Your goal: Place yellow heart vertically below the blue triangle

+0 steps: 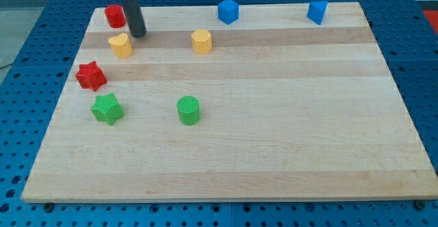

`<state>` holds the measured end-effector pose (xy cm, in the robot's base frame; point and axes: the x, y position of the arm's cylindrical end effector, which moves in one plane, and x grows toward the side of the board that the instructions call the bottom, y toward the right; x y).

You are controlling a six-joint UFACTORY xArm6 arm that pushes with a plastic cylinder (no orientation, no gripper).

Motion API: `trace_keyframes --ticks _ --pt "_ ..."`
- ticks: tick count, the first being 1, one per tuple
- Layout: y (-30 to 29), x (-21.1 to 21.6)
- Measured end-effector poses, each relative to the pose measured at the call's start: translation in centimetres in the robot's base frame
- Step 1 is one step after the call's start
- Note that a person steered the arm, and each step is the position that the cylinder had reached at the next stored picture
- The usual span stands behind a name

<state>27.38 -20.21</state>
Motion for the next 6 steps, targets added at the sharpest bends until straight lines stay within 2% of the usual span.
trace_keyframes --ticks 1,2,4,5,6 --pt "-6.4 1.0" --pt "-9.2 3.5" --pt "4.4 4.1" --pt "7.7 4.8" --pt "4.1 4.8"
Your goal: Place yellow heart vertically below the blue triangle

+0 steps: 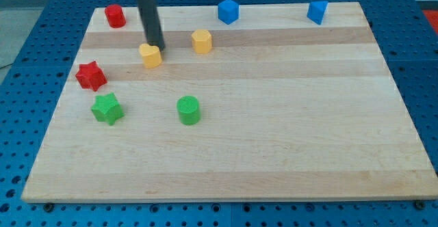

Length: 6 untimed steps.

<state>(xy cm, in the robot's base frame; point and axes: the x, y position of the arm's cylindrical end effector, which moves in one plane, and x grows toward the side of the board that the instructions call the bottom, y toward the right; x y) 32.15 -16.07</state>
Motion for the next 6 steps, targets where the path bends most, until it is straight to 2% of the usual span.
trace_keyframes --ticks 1,2,3,4,5,6 --pt "-5.5 0.0" --pt "-8.2 1.5" --pt "-2.2 2.5" --pt "8.1 3.4" --pt "13.6 4.3" --pt "13.1 4.3"
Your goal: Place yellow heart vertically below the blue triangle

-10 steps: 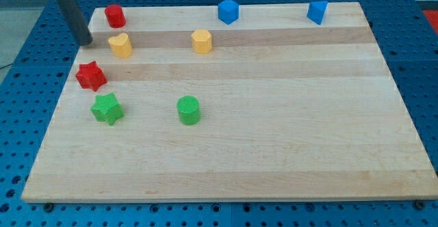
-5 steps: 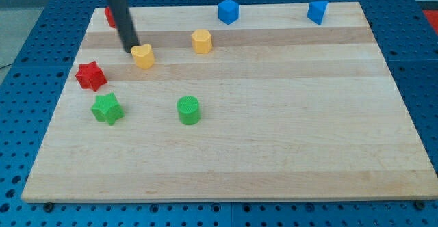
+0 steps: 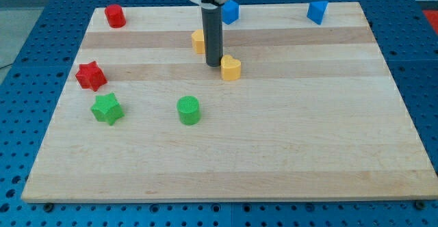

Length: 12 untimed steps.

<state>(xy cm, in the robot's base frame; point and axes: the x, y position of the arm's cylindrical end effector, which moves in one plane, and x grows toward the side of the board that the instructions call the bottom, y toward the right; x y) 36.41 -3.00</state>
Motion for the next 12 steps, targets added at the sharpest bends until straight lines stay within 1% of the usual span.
trace_keyframes --ticks 1,2,3,4,5,6,7,9,11,12 --pt "2.0 0.5" --pt "5.5 0.8" --pt "-0.5 0.2" --pt "-2.9 2.4" --pt "0.9 4.2" --pt "9.0 3.9" --pt "15.0 3.6" --pt "13.3 5.7" --pt "17.1 4.0" --pt "17.8 4.0"
